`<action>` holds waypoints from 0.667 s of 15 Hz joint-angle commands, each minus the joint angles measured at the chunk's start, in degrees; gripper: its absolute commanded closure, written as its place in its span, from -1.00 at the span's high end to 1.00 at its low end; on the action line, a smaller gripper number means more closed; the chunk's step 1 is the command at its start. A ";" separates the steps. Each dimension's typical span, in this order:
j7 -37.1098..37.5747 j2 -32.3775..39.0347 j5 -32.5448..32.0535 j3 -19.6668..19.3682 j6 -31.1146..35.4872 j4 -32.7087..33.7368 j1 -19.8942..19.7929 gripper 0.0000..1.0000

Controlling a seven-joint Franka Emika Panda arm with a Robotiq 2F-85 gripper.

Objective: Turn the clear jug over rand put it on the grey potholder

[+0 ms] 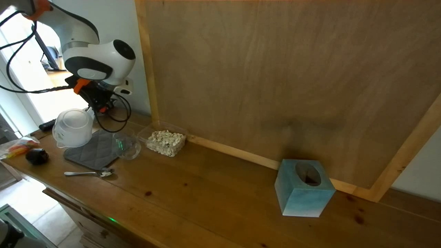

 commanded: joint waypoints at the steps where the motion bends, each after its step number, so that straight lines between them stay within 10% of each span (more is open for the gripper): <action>1: -6.05 -2.35 5.22 -0.64 0.17 -2.06 -0.20 -0.91; 6: -9.51 -1.28 7.40 -0.93 -0.72 -2.13 -0.50 -0.90; 8: -8.12 -1.59 6.27 -0.90 0.12 -2.46 -0.67 -0.28; 10: -7.66 -1.84 5.87 -0.97 0.34 -2.64 -0.83 -0.48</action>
